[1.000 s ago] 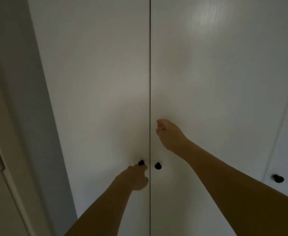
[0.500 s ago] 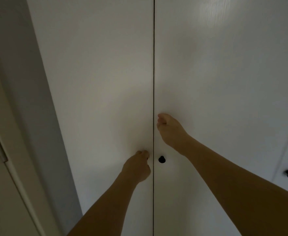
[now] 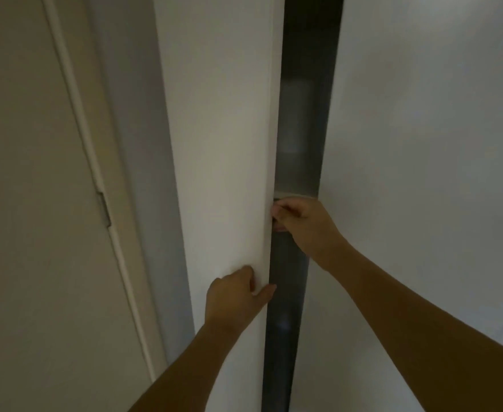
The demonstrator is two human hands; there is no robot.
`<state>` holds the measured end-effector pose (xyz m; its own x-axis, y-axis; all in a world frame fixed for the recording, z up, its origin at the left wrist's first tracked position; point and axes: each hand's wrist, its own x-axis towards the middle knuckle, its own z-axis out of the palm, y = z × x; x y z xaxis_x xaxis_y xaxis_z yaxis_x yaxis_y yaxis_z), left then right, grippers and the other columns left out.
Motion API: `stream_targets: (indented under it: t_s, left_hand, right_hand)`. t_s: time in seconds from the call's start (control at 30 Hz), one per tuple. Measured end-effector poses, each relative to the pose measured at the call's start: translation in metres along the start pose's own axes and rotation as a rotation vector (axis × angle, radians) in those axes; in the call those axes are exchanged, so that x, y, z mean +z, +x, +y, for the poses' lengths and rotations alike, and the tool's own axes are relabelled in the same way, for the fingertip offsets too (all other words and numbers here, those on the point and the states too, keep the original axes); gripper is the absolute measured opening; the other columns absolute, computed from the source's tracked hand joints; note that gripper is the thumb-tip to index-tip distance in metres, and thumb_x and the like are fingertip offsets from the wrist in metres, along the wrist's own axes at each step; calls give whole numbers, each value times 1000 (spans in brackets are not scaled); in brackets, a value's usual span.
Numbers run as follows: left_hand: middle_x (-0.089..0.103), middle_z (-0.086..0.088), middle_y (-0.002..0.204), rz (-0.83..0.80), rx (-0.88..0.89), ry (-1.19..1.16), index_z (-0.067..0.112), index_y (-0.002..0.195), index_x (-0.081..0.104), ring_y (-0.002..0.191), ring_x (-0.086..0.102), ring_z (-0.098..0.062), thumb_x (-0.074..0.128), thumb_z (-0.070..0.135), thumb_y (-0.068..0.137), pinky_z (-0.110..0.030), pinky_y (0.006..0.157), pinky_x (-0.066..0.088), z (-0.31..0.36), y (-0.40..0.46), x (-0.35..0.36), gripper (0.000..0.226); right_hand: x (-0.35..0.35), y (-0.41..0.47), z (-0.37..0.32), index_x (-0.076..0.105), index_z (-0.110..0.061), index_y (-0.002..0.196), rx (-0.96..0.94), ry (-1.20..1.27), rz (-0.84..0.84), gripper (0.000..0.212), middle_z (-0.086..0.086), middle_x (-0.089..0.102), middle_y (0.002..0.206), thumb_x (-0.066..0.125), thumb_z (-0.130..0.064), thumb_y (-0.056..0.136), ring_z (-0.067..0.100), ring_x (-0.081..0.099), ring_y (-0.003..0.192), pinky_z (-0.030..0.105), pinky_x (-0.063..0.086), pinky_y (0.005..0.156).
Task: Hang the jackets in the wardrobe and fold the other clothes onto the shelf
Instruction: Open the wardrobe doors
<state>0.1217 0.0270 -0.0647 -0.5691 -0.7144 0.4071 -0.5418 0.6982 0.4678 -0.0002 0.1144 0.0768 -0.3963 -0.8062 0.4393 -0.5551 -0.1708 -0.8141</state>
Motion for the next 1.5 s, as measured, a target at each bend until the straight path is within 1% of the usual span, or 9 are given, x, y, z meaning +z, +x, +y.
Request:
stream_targets:
  t_s: [0.2,0.3,0.37,0.43,0.53,0.63,1.23,1.4,1.5]
  left_hand:
    - [48,10,101,162,-19,175,27,98,46,80,49,-7,47,57,87,-18,68,44,-44,-63,-44,32]
    - [40,-3,127,272,-124,189,18,111,51,96,53,-16,54,46,90,-26,75,55,-65,-87,-70,35]
    - [40,-5,121,306,-167,180,15,107,51,92,53,-18,55,37,92,-25,67,51,-80,-98,-89,27]
    - [44,-4,105,297,-187,137,14,95,43,78,52,-21,51,28,94,-28,59,39,-98,-106,-108,16]
    - [48,-5,90,283,-294,59,18,89,32,71,56,-32,46,24,97,-31,57,32,-131,-107,-134,17]
    - [56,-11,93,256,-350,68,17,91,32,81,58,-36,47,21,96,-33,61,31,-169,-98,-157,16]
    - [56,-6,95,276,-416,1,17,94,42,89,58,-30,48,21,97,-30,67,37,-265,-65,-198,8]
    - [45,-18,140,620,-68,147,-1,141,41,131,40,-31,50,14,97,-41,112,33,-226,-64,-191,47]
    - [34,-20,151,583,73,169,-3,145,34,143,27,-34,46,17,99,-50,118,20,-181,-34,-188,52]
  right_hand:
    - [64,-10,-39,70,-19,91,-148,-84,-108,11,-6,71,84,64,-28,90,7,67,80,40,56,85]
    - [102,-12,-58,56,-28,123,-236,-92,-131,37,-15,61,118,66,-33,88,-14,56,97,26,50,94]
    - [127,-10,-74,30,-30,146,-401,-182,-113,69,-8,37,147,67,-34,87,-12,38,125,25,35,105]
    - [152,-2,-88,13,-30,152,-637,-423,-55,85,1,12,160,67,-34,87,15,22,144,37,31,112]
    - [186,17,-108,8,-31,153,-905,-877,5,85,8,2,161,62,-41,88,31,11,147,57,24,113]
    - [220,38,-121,12,-31,153,-1032,-1152,-34,73,5,-2,162,52,-45,93,31,4,148,57,13,116]
    - [329,95,-132,23,-23,151,-1071,-1278,27,64,8,6,161,50,-40,96,34,11,147,55,14,117]
    - [268,94,-119,16,-16,153,-960,-1186,83,69,9,9,161,51,-31,96,29,14,147,51,14,118]
    - [201,98,-108,20,-11,152,-837,-1247,145,66,10,13,160,48,-27,95,29,16,146,50,9,118]
